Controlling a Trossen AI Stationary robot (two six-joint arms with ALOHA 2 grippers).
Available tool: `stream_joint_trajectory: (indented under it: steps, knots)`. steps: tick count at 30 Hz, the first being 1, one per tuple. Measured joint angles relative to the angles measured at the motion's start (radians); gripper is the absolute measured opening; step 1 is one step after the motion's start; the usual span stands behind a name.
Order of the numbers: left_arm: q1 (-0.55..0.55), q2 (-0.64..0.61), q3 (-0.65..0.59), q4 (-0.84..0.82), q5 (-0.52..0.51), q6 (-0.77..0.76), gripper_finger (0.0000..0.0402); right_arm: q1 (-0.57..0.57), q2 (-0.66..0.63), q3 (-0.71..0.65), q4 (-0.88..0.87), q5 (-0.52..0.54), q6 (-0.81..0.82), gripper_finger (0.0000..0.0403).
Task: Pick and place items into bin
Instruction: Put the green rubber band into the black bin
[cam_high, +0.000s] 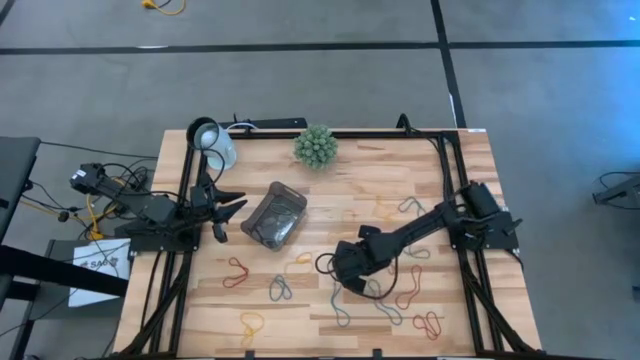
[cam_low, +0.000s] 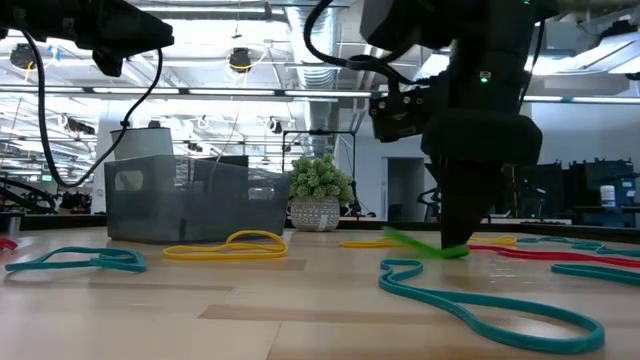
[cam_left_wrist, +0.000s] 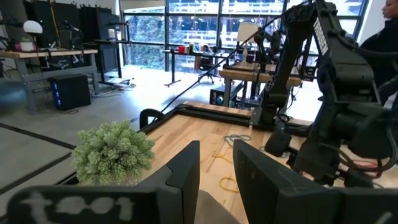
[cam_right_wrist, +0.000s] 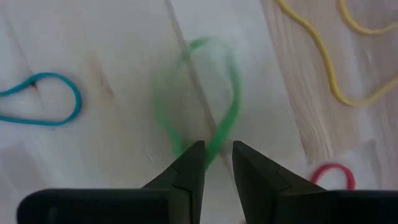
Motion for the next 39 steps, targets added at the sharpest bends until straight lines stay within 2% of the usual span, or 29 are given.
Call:
stream_joint_trajectory:
  steps: [10,15,18,22,25,29,32,36,39]
  knots:
    - [0.0,0.002,0.0,-0.011,-0.001,0.002,0.0087,-0.017,-0.01,-0.003,0.069,-0.087,-0.036,0.0076]
    - [0.0,0.002,0.0,-0.011,-0.001,0.002,0.0087,-0.014,0.012,0.002,0.118,-0.099,-0.038,0.0071]
    - [0.0,0.002,0.0,-0.011,-0.001,0.001,0.0087,-0.021,0.019,0.002,0.105,-0.1,-0.038,0.0056]
    - [0.0,0.002,0.0,-0.011,-0.001,0.001,0.0087,-0.027,0.021,0.001,0.104,-0.1,-0.062,0.0011]
    - [0.0,0.002,0.0,-0.011,-0.001,0.001,0.0087,-0.027,0.006,0.016,0.1,-0.101,-0.101,0.0008]
    - [0.0,0.002,0.0,-0.013,-0.001,0.001,0.0087,-0.032,-0.067,0.092,0.087,-0.088,-0.197,0.0002]
    - [0.0,0.002,0.0,-0.013,-0.001,0.001,0.0087,-0.055,-0.143,0.149,0.05,-0.022,-0.262,0.0003]
    - [0.0,0.001,0.0,-0.013,-0.001,0.001,0.0087,-0.116,-0.24,0.204,0.055,0.065,-0.359,0.0002]
    - [0.0,0.002,0.0,-0.011,-0.001,0.001,0.0087,-0.18,-0.301,0.235,0.076,0.08,-0.419,0.0001]
